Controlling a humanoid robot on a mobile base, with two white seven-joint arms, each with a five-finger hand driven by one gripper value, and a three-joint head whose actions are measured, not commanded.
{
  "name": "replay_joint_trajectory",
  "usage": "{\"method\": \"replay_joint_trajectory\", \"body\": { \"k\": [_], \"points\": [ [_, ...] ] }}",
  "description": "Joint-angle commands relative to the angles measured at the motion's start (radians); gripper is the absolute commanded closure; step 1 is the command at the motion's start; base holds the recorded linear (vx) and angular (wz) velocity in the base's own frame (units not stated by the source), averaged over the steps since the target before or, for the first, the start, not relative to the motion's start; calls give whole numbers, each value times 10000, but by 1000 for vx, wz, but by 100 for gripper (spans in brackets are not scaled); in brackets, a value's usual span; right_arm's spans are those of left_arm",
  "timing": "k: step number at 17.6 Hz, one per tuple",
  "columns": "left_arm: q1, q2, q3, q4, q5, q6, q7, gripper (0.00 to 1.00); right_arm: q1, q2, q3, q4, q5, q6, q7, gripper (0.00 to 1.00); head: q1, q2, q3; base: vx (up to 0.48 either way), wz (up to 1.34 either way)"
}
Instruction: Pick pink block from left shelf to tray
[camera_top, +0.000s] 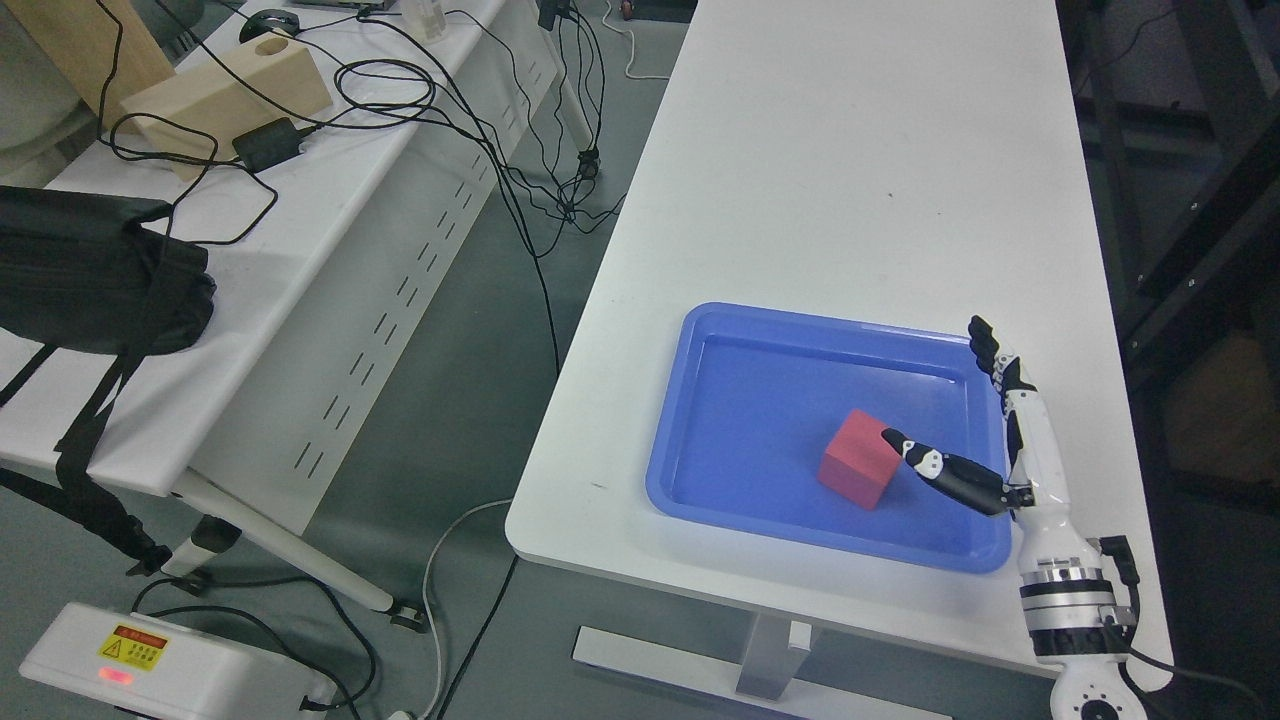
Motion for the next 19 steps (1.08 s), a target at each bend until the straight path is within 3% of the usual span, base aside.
{"method": "replay_joint_trajectory", "body": {
  "k": [1,10,19],
  "points": [
    [-107,175,0,0,-15,5,5,0,17,-175,-114,0,-81,78,133,1,0,0,0,-71,1],
    [-108,175,0,0,-15,5,5,0,170,-175,-419,0,-97,508,57,1,0,0,0,-88,9],
    [-107,175,0,0,-15,5,5,0,309,-175,-651,76,-1768,477,-694,0,0,0,0,-76,10]
  ]
}}
